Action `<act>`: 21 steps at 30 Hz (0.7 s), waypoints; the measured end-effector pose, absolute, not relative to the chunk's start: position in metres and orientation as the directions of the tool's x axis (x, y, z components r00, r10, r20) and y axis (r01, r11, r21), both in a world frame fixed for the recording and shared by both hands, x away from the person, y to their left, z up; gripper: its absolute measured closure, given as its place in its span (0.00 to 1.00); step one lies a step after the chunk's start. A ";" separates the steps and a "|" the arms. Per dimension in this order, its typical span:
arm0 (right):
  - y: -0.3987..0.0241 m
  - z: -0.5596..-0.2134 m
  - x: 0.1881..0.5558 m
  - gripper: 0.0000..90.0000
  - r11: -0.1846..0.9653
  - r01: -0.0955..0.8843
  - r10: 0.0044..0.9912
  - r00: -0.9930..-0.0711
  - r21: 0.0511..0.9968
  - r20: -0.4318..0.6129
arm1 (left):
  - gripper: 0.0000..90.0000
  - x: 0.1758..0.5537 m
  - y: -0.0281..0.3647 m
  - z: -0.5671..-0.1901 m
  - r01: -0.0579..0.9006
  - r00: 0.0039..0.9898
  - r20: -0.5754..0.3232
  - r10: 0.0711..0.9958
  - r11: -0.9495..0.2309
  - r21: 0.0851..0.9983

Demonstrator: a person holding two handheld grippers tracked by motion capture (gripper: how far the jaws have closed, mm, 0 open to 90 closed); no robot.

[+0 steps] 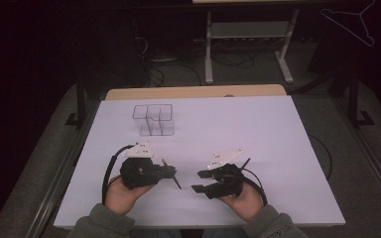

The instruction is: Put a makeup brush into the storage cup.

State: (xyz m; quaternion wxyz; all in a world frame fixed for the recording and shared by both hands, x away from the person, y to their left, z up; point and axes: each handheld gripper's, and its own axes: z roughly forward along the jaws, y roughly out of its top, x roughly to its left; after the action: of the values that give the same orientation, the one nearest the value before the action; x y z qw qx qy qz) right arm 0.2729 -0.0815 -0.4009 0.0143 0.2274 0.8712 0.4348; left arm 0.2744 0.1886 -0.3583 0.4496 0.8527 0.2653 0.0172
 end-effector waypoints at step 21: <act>-0.108 -0.398 0.279 0.47 0.487 0.411 0.467 -0.868 0.771 0.168 | 0.92 0.276 0.197 -0.356 0.441 0.851 -0.204 0.484 -0.445 0.780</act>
State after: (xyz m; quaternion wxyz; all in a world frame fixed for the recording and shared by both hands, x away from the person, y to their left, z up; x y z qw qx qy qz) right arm 0.2792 -0.1085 -0.3976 0.0322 0.2547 0.8615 0.4381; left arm 0.2762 0.1965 -0.3559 0.4510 0.8497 0.2722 0.0243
